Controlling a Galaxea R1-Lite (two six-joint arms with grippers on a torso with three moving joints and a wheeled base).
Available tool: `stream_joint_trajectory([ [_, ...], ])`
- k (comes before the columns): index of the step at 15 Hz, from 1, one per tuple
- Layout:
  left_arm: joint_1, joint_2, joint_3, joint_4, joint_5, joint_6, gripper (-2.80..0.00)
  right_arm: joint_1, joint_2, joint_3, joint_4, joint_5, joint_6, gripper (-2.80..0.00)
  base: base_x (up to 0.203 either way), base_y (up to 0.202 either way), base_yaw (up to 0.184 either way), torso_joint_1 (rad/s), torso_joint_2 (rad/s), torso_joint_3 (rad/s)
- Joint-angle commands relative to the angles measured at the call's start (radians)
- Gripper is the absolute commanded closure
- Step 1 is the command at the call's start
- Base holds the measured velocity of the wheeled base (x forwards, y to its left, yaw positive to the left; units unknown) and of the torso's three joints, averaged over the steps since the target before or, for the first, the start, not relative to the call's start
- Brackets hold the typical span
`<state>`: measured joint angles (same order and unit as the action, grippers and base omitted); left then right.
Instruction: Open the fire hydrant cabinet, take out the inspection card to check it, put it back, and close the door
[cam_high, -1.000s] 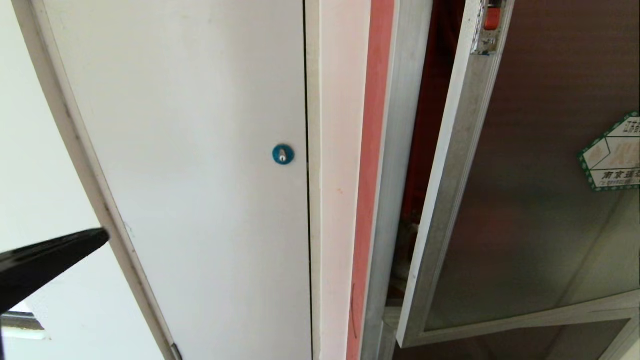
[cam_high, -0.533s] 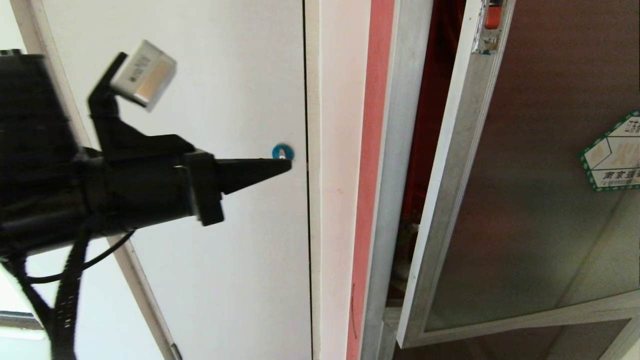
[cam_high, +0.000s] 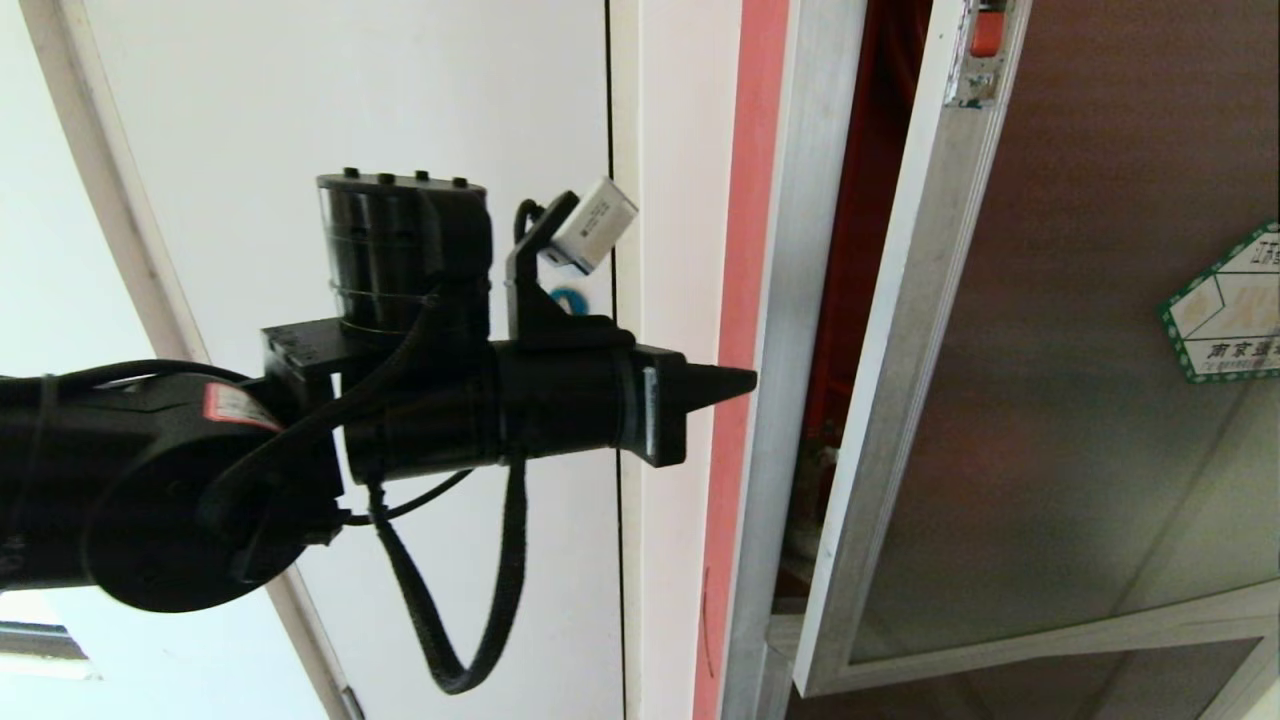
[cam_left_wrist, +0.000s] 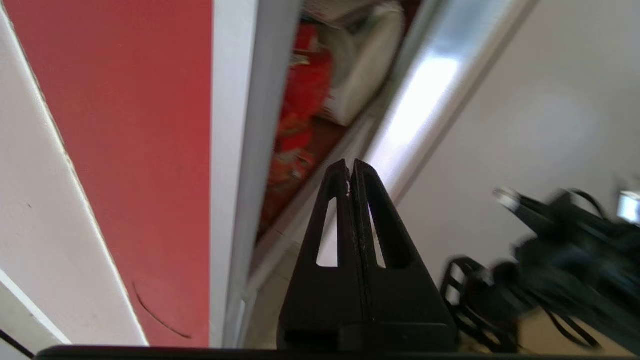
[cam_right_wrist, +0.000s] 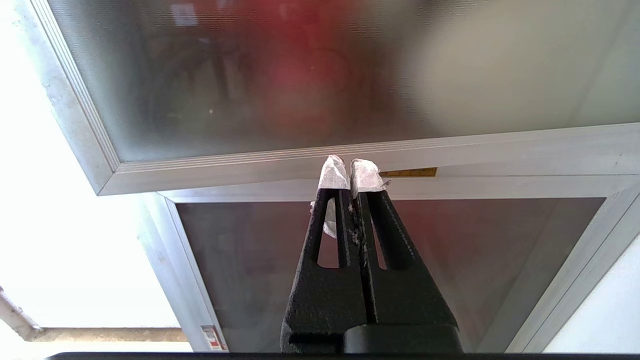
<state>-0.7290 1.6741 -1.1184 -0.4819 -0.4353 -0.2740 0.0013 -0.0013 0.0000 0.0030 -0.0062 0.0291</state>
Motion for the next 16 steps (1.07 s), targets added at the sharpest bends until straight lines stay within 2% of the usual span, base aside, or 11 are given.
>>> stream_joint_trajectory([
  [1,-0.041,0.075,-0.049,-0.003,0.04,0.001,0.0,0.0,0.001,0.0,0.0,0.0,0.0,0.0,0.0,0.0,0.0,0.0,0.0,0.0],
  [4,-0.073,0.109,-0.094,-0.001,0.05,0.011,0.0,0.0,0.001,0.0,0.0,0.0,0.0,0.0,0.0,0.0,0.0,0.0,0.0,0.0],
  [7,-0.075,0.15,-0.14,-0.001,0.055,0.042,0.0,0.001,0.001,0.0,0.0,0.0,0.0,0.0,0.0,0.0,0.0,0.0,0.0,0.0],
  [11,-0.086,0.194,-0.191,-0.001,0.056,0.046,0.0,0.0,0.001,0.0,0.0,0.0,0.0,0.0,0.0,0.0,0.0,0.0,0.0,0.0],
  [13,-0.104,0.209,-0.203,-0.001,0.058,0.079,0.0,0.0,0.001,0.0,0.0,0.0,0.001,0.0,0.0,0.0,0.0,0.0,0.0,0.0],
  [16,-0.127,0.21,-0.205,-0.001,0.068,0.087,0.0,0.0,0.001,0.0,0.0,0.0,0.0,0.0,0.0,0.0,0.0,0.0,0.0,0.0],
])
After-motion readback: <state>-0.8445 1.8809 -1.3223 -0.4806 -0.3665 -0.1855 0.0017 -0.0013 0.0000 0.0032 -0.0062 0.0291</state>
